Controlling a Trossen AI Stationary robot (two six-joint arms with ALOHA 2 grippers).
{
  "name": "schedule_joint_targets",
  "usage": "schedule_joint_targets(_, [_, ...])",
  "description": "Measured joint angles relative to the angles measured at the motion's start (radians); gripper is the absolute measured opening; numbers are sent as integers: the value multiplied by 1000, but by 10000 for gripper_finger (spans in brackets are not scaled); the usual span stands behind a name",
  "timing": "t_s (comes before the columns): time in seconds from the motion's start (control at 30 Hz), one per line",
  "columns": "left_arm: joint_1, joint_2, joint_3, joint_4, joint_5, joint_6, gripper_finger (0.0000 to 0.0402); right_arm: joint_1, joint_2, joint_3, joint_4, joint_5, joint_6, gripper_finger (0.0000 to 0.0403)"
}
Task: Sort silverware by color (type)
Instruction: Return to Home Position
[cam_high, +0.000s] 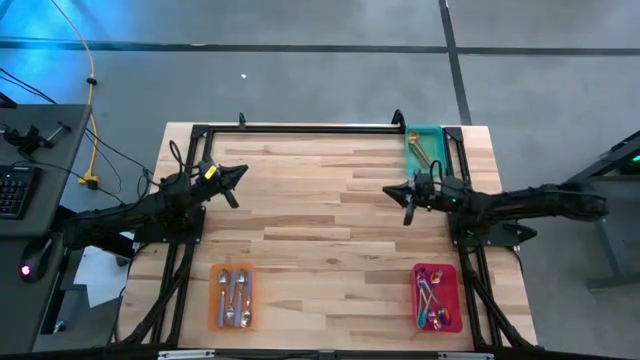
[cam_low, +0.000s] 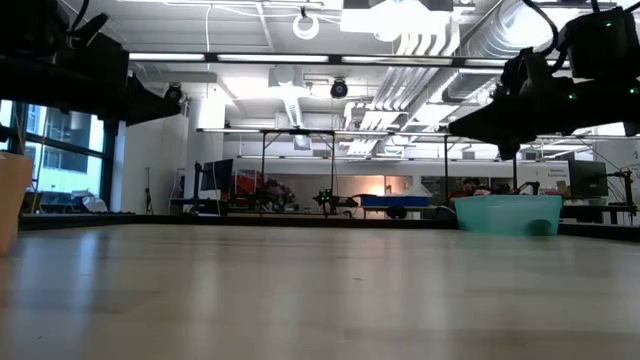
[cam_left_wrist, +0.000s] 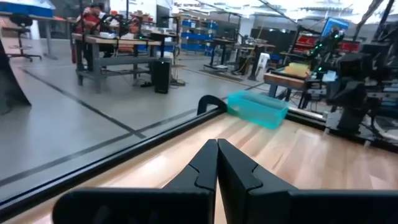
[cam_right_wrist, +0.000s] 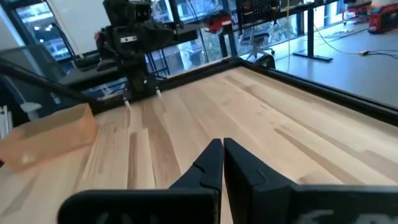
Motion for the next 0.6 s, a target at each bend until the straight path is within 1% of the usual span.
schedule_joint_targets(0.13, [0, 0, 0, 0, -4, 41, 0, -3, -200, -6, -199, 1, -21, 0])
schedule_joint_targets(0.37, [0, 0, 0, 0, -7, 69, 0, -37, -660, -6, -729, 2, -21, 0])
schedule_joint_targets(0.4, [0, 0, 0, -1, -11, 72, 0, -45, -721, -4, -762, -3, -28, 0])
schedule_joint_targets(0.5, [0, 0, 0, -11, -37, 78, 0, -73, -858, -3, -769, -36, -77, 0])
schedule_joint_targets(0.6, [1, 0, 0, -39, -58, 74, 0, -111, -867, -3, -770, -43, -106, 0])
